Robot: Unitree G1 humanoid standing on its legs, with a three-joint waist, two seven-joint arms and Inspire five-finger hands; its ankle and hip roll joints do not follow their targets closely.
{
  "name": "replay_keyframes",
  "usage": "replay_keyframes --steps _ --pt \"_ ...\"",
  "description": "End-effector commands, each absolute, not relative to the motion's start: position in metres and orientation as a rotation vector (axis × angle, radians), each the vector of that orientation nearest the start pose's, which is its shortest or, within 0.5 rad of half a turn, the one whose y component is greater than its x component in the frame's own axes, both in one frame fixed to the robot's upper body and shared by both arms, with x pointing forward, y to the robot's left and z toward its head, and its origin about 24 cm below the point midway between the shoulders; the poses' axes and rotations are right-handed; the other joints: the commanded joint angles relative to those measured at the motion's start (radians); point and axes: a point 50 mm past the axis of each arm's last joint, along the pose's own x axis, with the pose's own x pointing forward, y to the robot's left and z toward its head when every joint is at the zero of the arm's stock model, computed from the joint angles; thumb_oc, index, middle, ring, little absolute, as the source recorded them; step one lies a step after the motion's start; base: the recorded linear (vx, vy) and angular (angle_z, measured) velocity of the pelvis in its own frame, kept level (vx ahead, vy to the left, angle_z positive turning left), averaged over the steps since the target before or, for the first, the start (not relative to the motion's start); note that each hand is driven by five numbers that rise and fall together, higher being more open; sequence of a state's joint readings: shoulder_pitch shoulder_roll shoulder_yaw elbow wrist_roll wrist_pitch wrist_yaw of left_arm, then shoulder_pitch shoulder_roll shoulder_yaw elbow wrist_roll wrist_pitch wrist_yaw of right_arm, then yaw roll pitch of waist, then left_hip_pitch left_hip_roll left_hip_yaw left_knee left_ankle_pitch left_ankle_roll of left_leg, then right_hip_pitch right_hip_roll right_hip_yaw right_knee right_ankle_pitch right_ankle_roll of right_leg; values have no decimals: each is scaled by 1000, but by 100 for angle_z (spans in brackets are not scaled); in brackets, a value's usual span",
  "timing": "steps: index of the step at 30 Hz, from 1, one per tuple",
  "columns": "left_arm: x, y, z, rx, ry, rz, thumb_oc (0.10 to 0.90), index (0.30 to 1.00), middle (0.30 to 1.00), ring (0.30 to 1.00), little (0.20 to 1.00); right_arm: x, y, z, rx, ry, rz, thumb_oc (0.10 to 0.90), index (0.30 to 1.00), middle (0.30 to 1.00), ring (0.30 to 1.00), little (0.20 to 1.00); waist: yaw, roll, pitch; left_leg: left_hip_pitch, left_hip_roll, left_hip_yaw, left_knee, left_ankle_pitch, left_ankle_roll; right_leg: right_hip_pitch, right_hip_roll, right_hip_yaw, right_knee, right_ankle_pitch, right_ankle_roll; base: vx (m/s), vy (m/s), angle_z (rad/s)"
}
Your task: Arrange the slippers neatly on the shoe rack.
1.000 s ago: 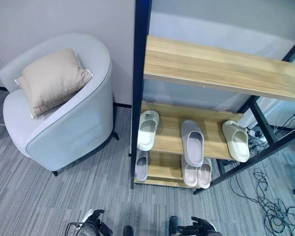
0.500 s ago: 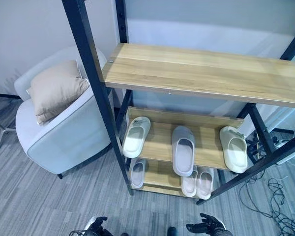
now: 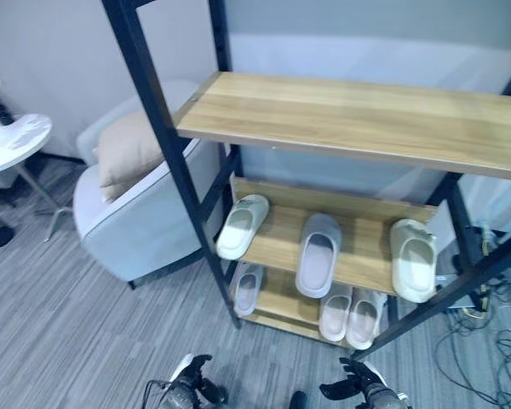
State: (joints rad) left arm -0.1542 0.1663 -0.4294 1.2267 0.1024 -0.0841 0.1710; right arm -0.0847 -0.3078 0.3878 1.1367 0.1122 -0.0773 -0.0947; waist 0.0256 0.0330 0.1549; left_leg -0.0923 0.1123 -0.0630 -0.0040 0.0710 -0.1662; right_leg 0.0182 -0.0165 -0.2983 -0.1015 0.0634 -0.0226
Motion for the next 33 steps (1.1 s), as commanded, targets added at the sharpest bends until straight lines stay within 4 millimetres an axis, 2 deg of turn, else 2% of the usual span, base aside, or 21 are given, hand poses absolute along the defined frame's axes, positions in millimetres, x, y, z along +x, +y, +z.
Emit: replay_keyframes --steps 1,3,4,5,6,8,11,15,16,17,18,19,20,22,23,25,26,27,28,29,33 --pt "161 182 -146 698 905 -220 800 900 900 900 900 185 -217 -125 -469 823 75 800 900 900 900 900 1 -32 29 40 -20 -29 -37 -36 83 79 -34 92 69 -182 90 55 100 -16" --pt "158 184 -148 727 920 -244 800 900 900 900 900 187 -205 -125 -427 806 107 800 900 900 900 900 -4 -30 10 59 -23 -11 -69 -27 85 78 -38 93 66 -177 93 81 133 -10" --pt "155 192 -149 751 946 -251 800 900 900 900 900 218 -199 -109 -409 736 116 800 900 900 900 900 2 -35 -12 71 -26 -6 -83 -29 87 79 -42 94 51 -168 96 80 114 -9" --pt "155 192 -149 751 945 -250 800 900 900 900 900 219 -199 -109 -408 735 116 800 900 900 900 900 2 -35 -10 72 -26 -5 -83 -29 87 80 -42 95 51 -168 96 71 121 -13" --pt "161 205 -144 729 936 -191 800 900 900 900 900 193 -195 -116 -365 736 183 800 900 900 900 900 -9 -45 -19 79 -34 10 -83 -35 94 77 -49 109 37 -152 106 19 57 -11" --pt "163 207 -142 698 927 -151 800 900 900 900 900 186 -188 -121 -371 746 219 800 900 900 900 900 -12 -46 -16 81 -39 20 -83 -37 100 73 -55 118 29 -140 112 1 122 -6" --pt "168 208 -140 689 911 -133 800 900 900 900 900 192 -175 -118 -385 712 266 800 900 900 900 900 -12 -46 -18 81 -46 28 -83 -43 105 70 -61 122 20 -133 118 8 112 -19" --pt "177 199 -136 688 852 -148 800 900 900 900 900 221 -143 -81 -407 463 407 800 900 900 900 900 -13 -51 -11 67 -63 46 -83 -50 112 54 -81 126 14 -121 136 -14 99 -6" --pt "177 199 -136 688 852 -148 800 900 900 900 900 221 -143 -81 -407 464 407 800 900 900 900 900 -13 -51 -12 66 -63 46 -83 -50 112 53 -82 126 14 -121 136 -59 65 -1" --pt "180 196 -135 697 832 -158 800 900 900 900 900 231 -128 -63 -400 361 476 800 900 900 900 900 -11 -57 -4 57 -67 49 -83 -52 114 41 -87 129 14 -115 142 -43 39 -1" --pt "180 196 -135 697 832 -159 800 900 900 900 900 231 -128 -63 -400 362 476 800 900 900 900 900 -11 -57 -4 56 -68 49 -83 -52 114 40 -88 129 14 -115 143 -55 84 -2" --pt "179 193 -135 705 828 -176 800 900 900 900 900 237 -113 -45 -384 267 558 800 900 900 900 900 -10 -61 1 53 -70 52 -83 -52 116 35 -91 133 14 -111 147 -12 47 -3" --pt "179 193 -135 705 828 -176 800 900 900 900 900 237 -113 -45 -384 268 558 800 900 900 900 900 -9 -61 1 53 -70 53 -83 -52 116 35 -91 133 14 -111 147 -20 66 -3" --pt "178 191 -136 726 828 -200 800 900 900 900 900 242 -99 -29 -369 186 635 800 900 900 900 900 -3 -67 6 47 -73 56 -83 -53 119 31 -94 138 14 -108 151 -16 46 0" --pt "175 190 -138 746 831 -221 800 900 900 900 900 247 -84 -11 -352 103 701 800 900 900 900 900 4 -74 6 43 -75 57 -83 -54 119 25 -97 142 14 -106 154 -18 43 -1" --pt "172 191 -140 756 845 -227 800 900 900 900 900 250 -70 12 -332 2 778 800 900 900 900 900 14 -81 5 38 -75 60 -83 -55 120 18 -99 145 14 -104 156 -11 29 -3" --pt "172 191 -140 756 845 -227 800 900 900 900 900 250 -70 13 -332 3 778 800 900 900 900 900 14 -81 5 38 -75 60 -83 -55 120 17 -99 146 14 -104 156 0 0 0" --pt "166 194 -142 765 866 -233 800 900 900 900 900 253 -61 35 -310 -89 836 800 900 900 900 900 22 -88 3 35 -74 63 -83 -55 120 12 -99 147 14 -102 157 0 0 0" --pt "164 195 -143 770 875 -238 800 900 900 900 900 253 -57 47 -291 -134 866 800 900 900 900 900 25 -92 1 34 -73 64 -83 -55 120 11 -99 148 14 -102 157 0 11 -4" --pt "164 194 -143 770 874 -238 800 900 900 900 900 253 -57 47 -291 -134 866 800 900 900 900 900 25 -91 2 34 -73 64 -83 -55 120 11 -99 149 14 -102 158 3 7 -4" --pt "157 197 -146 758 909 -233 800 900 900 900 900 256 -57 89 -261 -306 884 800 900 900 900 900 30 -100 -5 30 -71 67 -83 -53 119 8 -98 149 14 -101 159 0 0 0"
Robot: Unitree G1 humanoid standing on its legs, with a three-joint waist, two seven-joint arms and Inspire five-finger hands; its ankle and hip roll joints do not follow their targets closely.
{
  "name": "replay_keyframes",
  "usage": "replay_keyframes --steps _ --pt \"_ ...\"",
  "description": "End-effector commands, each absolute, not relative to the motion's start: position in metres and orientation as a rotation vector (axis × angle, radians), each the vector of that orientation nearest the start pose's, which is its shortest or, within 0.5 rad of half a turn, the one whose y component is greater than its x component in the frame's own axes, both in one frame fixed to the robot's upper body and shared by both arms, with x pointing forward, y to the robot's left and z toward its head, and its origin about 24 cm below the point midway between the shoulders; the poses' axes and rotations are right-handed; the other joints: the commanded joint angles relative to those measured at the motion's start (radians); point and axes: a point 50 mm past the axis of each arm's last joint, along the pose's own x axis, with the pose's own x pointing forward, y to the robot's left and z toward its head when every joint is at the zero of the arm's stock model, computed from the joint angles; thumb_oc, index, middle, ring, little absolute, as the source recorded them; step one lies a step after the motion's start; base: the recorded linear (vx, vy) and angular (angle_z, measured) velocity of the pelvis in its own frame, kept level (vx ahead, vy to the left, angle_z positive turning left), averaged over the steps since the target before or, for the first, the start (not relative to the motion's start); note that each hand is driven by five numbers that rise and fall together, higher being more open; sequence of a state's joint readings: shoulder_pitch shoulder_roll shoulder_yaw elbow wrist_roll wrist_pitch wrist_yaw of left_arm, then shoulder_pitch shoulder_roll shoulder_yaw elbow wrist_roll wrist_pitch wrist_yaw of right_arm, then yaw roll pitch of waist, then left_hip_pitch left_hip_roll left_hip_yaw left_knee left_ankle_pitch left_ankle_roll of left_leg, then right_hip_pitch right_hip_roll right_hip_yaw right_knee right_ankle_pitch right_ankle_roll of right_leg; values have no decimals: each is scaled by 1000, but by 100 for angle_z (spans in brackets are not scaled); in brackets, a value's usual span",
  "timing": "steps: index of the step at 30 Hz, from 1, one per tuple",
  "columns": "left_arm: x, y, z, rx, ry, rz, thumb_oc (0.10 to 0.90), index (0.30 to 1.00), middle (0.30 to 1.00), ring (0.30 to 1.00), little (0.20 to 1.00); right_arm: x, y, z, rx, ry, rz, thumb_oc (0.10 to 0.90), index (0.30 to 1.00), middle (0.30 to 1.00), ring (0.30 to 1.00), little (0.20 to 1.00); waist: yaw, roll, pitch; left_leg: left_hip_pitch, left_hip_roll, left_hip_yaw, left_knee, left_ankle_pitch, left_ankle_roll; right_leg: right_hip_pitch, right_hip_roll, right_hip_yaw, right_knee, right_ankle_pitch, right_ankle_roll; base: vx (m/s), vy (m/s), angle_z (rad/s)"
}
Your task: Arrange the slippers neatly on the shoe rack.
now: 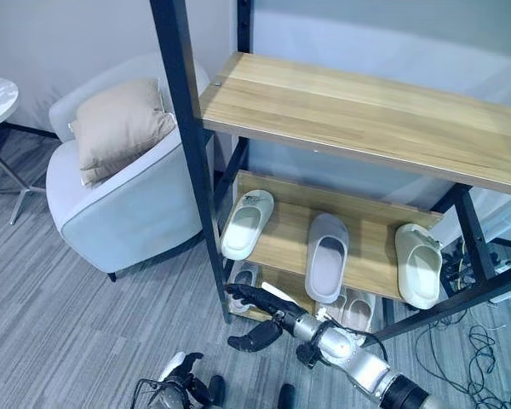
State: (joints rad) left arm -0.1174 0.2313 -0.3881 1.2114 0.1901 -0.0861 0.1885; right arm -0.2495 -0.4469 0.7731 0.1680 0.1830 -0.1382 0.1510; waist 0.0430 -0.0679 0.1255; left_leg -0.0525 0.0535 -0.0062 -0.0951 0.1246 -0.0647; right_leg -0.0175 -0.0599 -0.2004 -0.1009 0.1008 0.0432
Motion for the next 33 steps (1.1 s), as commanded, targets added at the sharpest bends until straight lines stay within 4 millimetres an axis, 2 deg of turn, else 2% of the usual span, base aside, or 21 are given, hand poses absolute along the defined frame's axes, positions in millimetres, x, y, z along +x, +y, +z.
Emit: replay_keyframes --steps 1,2,4,5,6,7,9,11,12,13,14,16,18,20,23,24,26,30,33 --pt "157 197 -146 752 910 -231 800 900 900 900 900 256 -61 99 -258 -348 865 800 900 900 900 900 13 0 22 -10 -11 11 8 -107 17 44 -55 49 14 -138 93 0 0 0" --pt "156 196 -147 741 910 -228 800 900 900 900 900 256 -67 111 -272 -408 826 800 900 900 900 900 10 -1 19 -10 -11 11 8 -108 17 44 -55 47 14 -138 94 36 18 2" --pt "154 193 -148 709 913 -214 800 900 900 900 900 257 -94 133 -309 -529 656 800 900 900 900 900 -1 1 10 -8 -12 10 8 -111 19 45 -56 43 14 -137 96 42 23 3" --pt "154 193 -148 710 913 -216 800 900 900 900 900 256 -94 133 -310 -528 653 800 900 900 900 900 1 2 9 -7 -11 9 8 -111 19 45 -56 42 14 -137 96 43 18 2" --pt "152 192 -149 685 921 -197 800 900 900 900 900 256 -114 146 -348 -602 507 800 900 900 900 900 -9 2 5 -6 -11 10 8 -111 20 46 -55 40 14 -135 97 0 0 0" --pt "152 192 -149 686 921 -198 800 900 900 900 900 256 -114 146 -348 -601 505 800 900 900 900 900 -7 2 4 -5 -11 10 8 -112 20 47 -55 40 14 -136 97 39 6 0" --pt "151 190 -149 671 922 -190 800 900 900 900 900 254 -134 153 -406 -644 367 800 900 900 900 900 -12 2 0 -3 -11 8 8 -113 20 49 -55 37 14 -137 97 19 0 0" --pt "151 188 -149 663 919 -186 800 900 900 900 900 255 -152 151 -477 -636 244 800 900 900 900 900 -18 2 -2 -2 -11 9 8 -116 20 51 -54 35 14 -137 98 27 2 4" --pt "151 188 -149 664 919 -187 800 900 900 900 900 255 -152 150 -477 -635 242 800 900 900 900 900 -17 3 -3 -2 -11 9 8 -116 20 51 -54 35 14 -137 98 49 -3 4" --pt "145 187 -151 659 933 -198 800 900 900 900 900 253 -179 141 -539 -576 96 800 900 900 900 900 -24 2 -9 3 -11 9 8 -121 21 55 -53 32 14 -140 98 42 -6 1" --pt "145 186 -152 659 933 -199 800 900 900 900 900 253 -179 141 -539 -575 95 800 900 900 900 900 -23 2 -10 3 -11 9 8 -121 21 56 -53 32 14 -140 98 68 -13 -2" --pt "140 186 -153 655 949 -207 800 900 900 900 900 253 -200 133 -647 -528 -31 800 900 900 900 900 -24 2 -13 9 -9 9 8 -124 22 58 -51 29 14 -141 97 44 -16 -6" --pt "139 185 -154 663 950 -227 800 900 900 900 900 255 -216 121 -645 -457 -122 800 900 900 900 900 -23 4 -15 11 -9 7 8 -126 23 58 -49 29 14 -142 97 38 -13 -3" --pt "138 185 -154 664 952 -231 800 900 900 900 900 257 -220 118 -656 -438 -147 800 900 900 900 900 -22 4 -15 11 -9 7 8 -126 23 58 -48 29 14 -142 96 0 0 0" --pt "139 185 -153 664 945 -232 800 900 900 900 900 260 -229 105 -664 -370 -187 800 900 900 900 900 -19 3 -17 12 -8 4 8 -127 23 60 -47 26 14 -144 95 0 0 0" --pt "140 184 -153 666 939 -240 800 900 900 900 900 262 -235 95 -665 -314 -215 800 900 900 900 900 -16 3 -18 12 -9 2 8 -128 23 62 -47 23 14 -146 95 0 0 0" --pt "141 183 -153 666 935 -241 800 900 900 900 900 264 -239 91 -670 -294 -238 800 900 900 900 900 -13 4 -19 12 -10 0 8 -129 23 63 -46 20 14 -147 95 16 0 1" --pt "142 180 -153 679 920 -261 800 900 900 900 900 271 -253 73 -616 -194 -339 800 900 900 900 900 -4 6 -23 10 -12 -6 8 -128 23 64 -46 14 14 -148 93 17 1 1" --pt "143 179 -152 684 907 -266 800 900 900 900 900 278 -259 72 -612 -174 -380 800 900 900 900 900 3 9 -21 8 -13 -9 8 -127 23 62 -47 9 14 -147 94 0 0 0"
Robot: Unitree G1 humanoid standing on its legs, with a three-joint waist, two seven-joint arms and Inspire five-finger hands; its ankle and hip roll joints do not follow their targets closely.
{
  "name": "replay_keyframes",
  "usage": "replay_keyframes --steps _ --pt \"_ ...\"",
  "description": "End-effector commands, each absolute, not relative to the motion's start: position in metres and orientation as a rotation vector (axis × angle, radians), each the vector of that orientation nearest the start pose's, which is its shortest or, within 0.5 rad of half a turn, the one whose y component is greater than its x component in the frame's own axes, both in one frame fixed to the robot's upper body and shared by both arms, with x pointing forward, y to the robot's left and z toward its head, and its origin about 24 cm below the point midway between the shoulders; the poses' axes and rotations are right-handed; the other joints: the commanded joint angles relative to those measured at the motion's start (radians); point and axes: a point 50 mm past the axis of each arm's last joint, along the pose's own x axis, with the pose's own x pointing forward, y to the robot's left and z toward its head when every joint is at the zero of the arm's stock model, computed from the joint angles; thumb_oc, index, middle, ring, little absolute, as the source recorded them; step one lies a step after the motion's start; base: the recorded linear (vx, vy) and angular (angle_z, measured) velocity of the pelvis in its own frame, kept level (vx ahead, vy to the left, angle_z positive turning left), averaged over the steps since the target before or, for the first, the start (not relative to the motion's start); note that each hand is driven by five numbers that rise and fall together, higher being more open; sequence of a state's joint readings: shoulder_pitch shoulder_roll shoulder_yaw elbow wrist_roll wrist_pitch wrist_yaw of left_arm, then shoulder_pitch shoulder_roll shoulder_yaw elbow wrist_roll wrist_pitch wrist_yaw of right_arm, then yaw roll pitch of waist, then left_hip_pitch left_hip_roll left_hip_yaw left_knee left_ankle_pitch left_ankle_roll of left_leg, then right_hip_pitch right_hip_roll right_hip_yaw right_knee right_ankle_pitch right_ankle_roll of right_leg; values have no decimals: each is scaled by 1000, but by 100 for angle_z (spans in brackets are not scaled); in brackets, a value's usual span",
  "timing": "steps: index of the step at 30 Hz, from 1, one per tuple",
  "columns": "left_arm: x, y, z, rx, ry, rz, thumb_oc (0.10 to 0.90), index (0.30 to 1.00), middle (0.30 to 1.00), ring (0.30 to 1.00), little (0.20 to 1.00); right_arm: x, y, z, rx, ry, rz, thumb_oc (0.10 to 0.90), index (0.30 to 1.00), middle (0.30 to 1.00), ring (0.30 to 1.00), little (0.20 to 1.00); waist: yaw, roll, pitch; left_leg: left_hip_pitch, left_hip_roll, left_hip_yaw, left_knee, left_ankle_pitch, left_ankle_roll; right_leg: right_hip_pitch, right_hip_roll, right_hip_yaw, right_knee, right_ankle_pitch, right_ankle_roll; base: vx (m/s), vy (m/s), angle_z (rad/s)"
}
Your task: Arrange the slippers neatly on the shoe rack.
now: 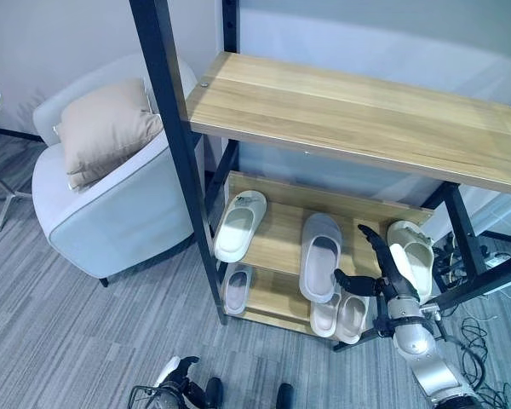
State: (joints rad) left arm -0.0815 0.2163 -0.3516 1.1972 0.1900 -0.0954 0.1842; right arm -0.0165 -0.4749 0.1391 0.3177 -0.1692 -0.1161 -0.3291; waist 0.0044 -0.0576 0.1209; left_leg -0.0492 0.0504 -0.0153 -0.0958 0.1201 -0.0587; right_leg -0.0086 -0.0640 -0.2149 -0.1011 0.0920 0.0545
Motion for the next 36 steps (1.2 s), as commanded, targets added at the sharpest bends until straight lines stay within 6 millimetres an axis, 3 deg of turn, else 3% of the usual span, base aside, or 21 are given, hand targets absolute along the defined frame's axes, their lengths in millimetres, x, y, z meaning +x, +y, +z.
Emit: replay_keyframes --steps 1,8,11,18,25,30,36 --pt "144 179 -151 688 900 -271 800 900 900 900 900 280 -262 70 -600 -158 -394 800 900 900 900 900 45 0 -17 3 -11 -1 9 -123 17 51 -43 21 14 -138 82 0 0 0" --pt "139 179 -153 707 909 -281 800 900 900 900 900 301 -263 83 -519 -185 -428 800 900 900 900 900 66 4 -18 -12 -13 -5 9 -118 14 37 -45 16 14 -134 84 0 8 2" --pt "138 178 -153 708 910 -281 800 900 900 900 900 306 -262 93 -557 -215 -415 800 900 900 900 900 69 3 -20 -14 -15 -6 9 -119 13 35 -46 16 14 -134 85 4 18 5" --pt "141 178 -153 708 901 -280 800 900 900 900 900 314 -262 96 -602 -200 -384 800 900 900 900 900 81 -5 -21 -18 -18 -14 9 -119 12 33 -48 11 14 -134 86 -3 18 5" --pt "137 179 -154 709 917 -297 800 900 900 900 900 317 -267 79 -638 -88 -335 800 900 900 900 900 93 -22 -21 -22 -21 -25 9 -116 11 34 -49 0 14 -131 86 -2 4 3" --pt "135 179 -155 720 922 -313 800 900 900 900 900 317 -280 69 -771 -6 -348 800 900 900 900 900 104 -31 -18 -26 -25 -35 9 -117 13 34 -51 -8 14 -129 87 -5 14 6" --pt "135 181 -155 726 924 -310 800 900 900 900 900 319 -280 66 -749 9 -370 800 900 900 900 900 113 -39 -17 -31 -27 -41 9 -115 13 30 -53 -11 14 -126 87 -2 8 3"
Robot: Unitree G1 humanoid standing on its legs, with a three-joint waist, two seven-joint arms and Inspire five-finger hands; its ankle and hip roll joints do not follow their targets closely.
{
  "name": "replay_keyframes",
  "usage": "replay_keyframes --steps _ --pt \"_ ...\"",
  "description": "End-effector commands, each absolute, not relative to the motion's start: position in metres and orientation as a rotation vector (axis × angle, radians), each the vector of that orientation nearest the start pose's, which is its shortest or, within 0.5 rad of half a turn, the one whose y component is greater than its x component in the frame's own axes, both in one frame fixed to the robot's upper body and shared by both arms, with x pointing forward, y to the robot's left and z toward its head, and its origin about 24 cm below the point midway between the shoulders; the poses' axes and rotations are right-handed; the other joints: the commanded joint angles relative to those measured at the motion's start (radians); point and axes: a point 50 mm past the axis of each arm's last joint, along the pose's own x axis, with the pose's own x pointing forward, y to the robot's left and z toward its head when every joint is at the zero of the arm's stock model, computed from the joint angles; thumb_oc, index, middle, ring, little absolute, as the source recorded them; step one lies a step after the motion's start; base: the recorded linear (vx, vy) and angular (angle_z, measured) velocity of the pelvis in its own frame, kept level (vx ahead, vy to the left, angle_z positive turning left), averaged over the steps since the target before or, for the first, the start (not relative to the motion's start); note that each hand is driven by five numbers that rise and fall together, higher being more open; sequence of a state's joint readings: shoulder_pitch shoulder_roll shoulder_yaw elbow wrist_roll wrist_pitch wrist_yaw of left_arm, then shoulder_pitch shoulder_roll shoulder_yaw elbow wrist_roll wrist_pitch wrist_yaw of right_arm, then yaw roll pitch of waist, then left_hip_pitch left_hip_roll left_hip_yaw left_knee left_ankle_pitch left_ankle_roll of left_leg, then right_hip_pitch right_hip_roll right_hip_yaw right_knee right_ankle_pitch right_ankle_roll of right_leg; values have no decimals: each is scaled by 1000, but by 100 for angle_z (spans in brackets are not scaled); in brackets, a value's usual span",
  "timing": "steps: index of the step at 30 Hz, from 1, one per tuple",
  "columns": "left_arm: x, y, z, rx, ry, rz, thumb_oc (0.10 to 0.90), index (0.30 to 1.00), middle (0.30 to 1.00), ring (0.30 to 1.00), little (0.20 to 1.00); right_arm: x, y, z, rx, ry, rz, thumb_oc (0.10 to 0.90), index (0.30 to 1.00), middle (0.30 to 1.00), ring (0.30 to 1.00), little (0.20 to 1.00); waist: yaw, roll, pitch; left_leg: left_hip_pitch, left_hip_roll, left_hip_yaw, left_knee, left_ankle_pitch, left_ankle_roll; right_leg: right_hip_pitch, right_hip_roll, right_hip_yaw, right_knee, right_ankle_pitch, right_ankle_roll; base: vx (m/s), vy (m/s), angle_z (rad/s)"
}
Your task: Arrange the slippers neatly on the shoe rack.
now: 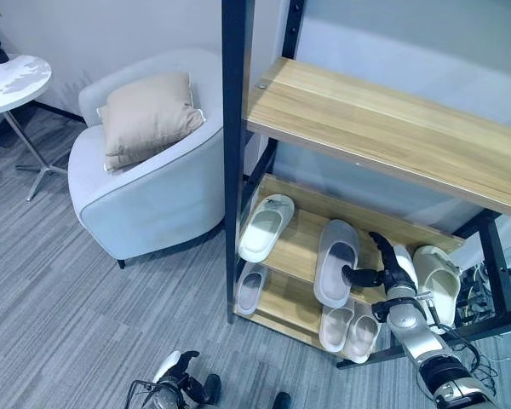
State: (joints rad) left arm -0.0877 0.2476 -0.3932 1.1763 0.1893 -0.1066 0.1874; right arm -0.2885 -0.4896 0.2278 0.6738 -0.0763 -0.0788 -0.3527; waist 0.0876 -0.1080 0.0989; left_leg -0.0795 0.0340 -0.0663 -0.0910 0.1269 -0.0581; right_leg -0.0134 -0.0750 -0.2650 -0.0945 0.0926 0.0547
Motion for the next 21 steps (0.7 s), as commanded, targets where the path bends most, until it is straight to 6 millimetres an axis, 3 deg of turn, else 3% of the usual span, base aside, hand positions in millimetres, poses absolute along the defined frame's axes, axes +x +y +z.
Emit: replay_keyframes --steps 1,13,15,17,21 --pt "134 181 -155 727 925 -312 800 900 900 900 900 320 -279 65 -735 10 -375 800 900 900 900 900 31 10 4 -2 -12 8 4 -121 12 34 -42 38 7 -126 87 -6 4 5" --pt "129 180 -157 721 933 -313 800 900 900 900 900 331 -275 77 -694 -27 -414 800 900 900 900 900 45 9 1 -14 -16 3 4 -116 10 20 -49 33 7 -120 89 -1 0 0" --pt "128 179 -157 720 935 -312 800 900 900 900 900 332 -274 77 -694 -30 -408 527 491 491 491 491 45 10 0 -14 -17 4 4 -116 10 21 -49 33 7 -119 90 0 0 0" --pt "126 179 -157 719 938 -312 800 900 900 900 900 332 -273 75 -698 -21 -399 400 300 300 300 300 45 10 -2 -14 -17 3 4 -116 10 21 -51 32 7 -120 90 0 0 0" --pt "125 179 -158 716 943 -310 800 900 900 900 900 329 -273 71 -711 -4 -390 400 300 300 300 300 43 12 -1 -12 -18 2 4 -117 11 21 -52 34 7 -119 90 0 0 0"
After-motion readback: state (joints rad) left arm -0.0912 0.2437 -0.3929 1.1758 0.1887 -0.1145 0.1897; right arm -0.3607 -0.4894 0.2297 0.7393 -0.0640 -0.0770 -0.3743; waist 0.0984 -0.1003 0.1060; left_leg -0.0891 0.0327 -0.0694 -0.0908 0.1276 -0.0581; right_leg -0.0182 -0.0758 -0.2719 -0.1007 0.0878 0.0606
